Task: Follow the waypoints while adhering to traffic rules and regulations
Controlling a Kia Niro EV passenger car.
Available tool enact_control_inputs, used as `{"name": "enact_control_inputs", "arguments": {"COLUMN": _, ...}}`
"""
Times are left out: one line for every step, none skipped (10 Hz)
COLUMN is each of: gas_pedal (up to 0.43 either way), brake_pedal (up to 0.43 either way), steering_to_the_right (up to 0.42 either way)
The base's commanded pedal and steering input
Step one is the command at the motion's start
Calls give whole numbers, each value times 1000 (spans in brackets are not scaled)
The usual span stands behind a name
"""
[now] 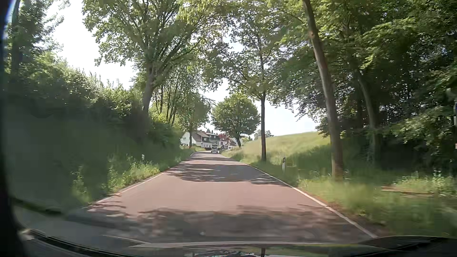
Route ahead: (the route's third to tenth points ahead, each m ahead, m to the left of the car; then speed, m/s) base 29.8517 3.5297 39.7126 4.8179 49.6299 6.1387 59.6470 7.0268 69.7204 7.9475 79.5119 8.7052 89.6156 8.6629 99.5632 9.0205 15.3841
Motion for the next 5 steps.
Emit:
{"name": "enact_control_inputs", "arguments": {"gas_pedal": 240, "brake_pedal": 0, "steering_to_the_right": -30}}
{"name": "enact_control_inputs", "arguments": {"gas_pedal": 240, "brake_pedal": 0, "steering_to_the_right": -29}}
{"name": "enact_control_inputs", "arguments": {"gas_pedal": 240, "brake_pedal": 0, "steering_to_the_right": -28}}
{"name": "enact_control_inputs", "arguments": {"gas_pedal": 240, "brake_pedal": 0, "steering_to_the_right": -27}}
{"name": "enact_control_inputs", "arguments": {"gas_pedal": 240, "brake_pedal": 0, "steering_to_the_right": -24}}
